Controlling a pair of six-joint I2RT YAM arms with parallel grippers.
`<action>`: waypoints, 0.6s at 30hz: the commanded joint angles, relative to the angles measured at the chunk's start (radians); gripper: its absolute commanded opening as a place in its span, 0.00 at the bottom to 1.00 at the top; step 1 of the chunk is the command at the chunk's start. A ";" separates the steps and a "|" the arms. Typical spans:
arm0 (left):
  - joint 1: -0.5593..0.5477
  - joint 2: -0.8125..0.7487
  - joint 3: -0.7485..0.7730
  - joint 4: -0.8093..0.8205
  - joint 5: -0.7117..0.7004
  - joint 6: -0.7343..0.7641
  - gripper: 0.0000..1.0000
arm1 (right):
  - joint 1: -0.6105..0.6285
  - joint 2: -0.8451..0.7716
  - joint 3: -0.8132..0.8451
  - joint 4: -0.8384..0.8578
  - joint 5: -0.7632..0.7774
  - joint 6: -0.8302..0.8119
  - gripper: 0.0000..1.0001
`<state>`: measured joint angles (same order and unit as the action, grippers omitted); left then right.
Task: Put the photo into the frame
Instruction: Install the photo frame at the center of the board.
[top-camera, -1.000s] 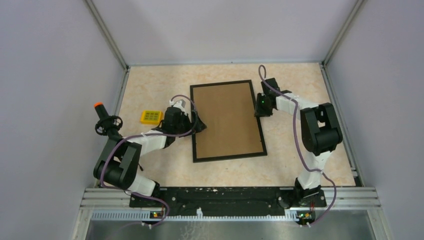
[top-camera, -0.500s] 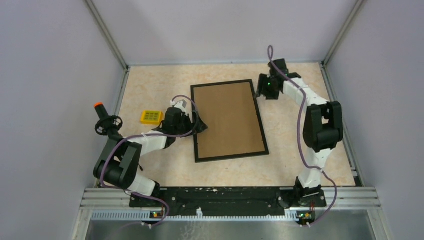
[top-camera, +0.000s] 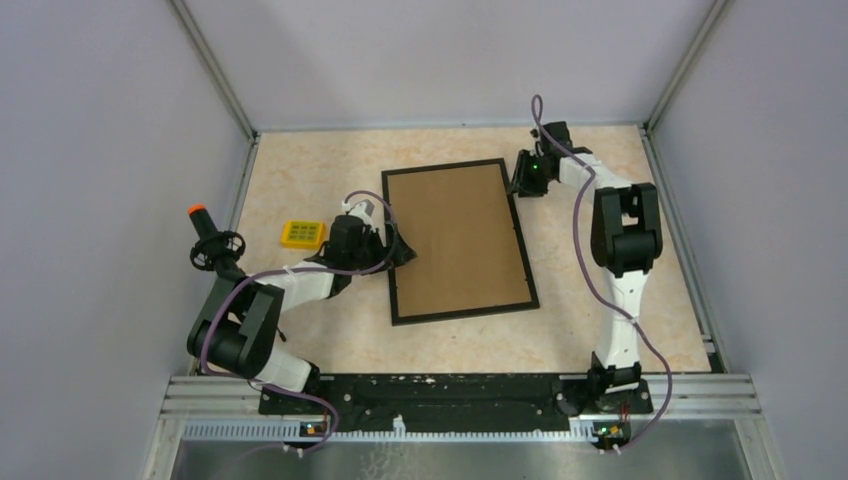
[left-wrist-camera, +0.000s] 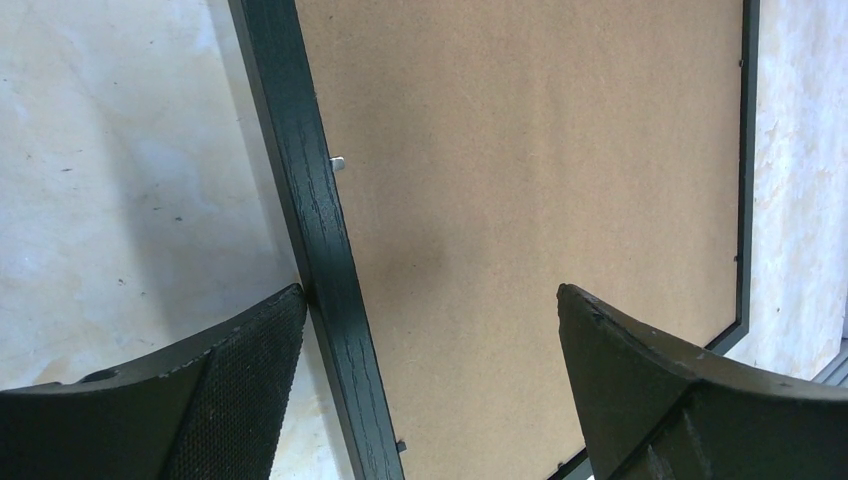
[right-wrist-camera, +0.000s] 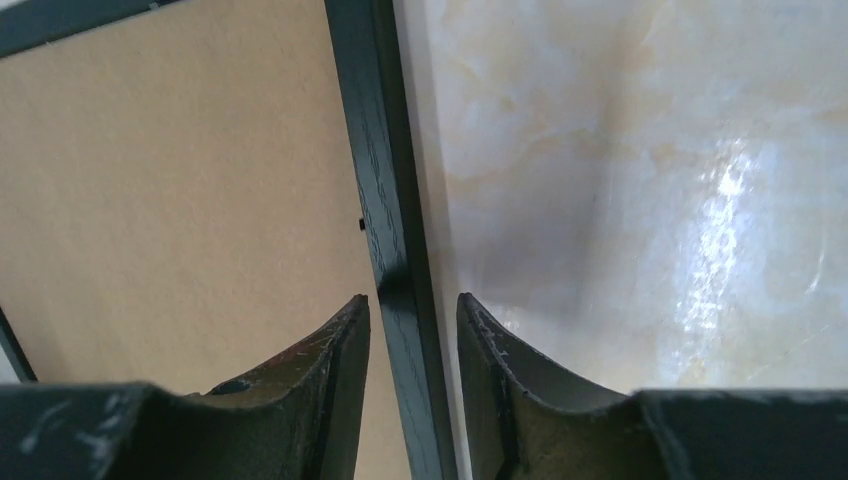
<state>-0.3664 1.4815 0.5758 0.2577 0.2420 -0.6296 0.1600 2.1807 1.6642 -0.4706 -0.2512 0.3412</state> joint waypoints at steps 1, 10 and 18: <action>-0.011 0.004 -0.022 -0.026 0.048 -0.014 0.98 | -0.026 0.027 0.047 0.068 -0.039 0.010 0.37; -0.012 0.009 -0.018 -0.028 0.050 -0.014 0.98 | -0.036 0.084 0.077 0.106 -0.072 0.009 0.30; -0.011 0.013 -0.016 -0.028 0.052 -0.014 0.98 | -0.037 0.128 0.115 0.087 -0.096 -0.008 0.29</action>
<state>-0.3672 1.4818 0.5743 0.2604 0.2501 -0.6296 0.1280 2.2692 1.7439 -0.3813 -0.3458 0.3588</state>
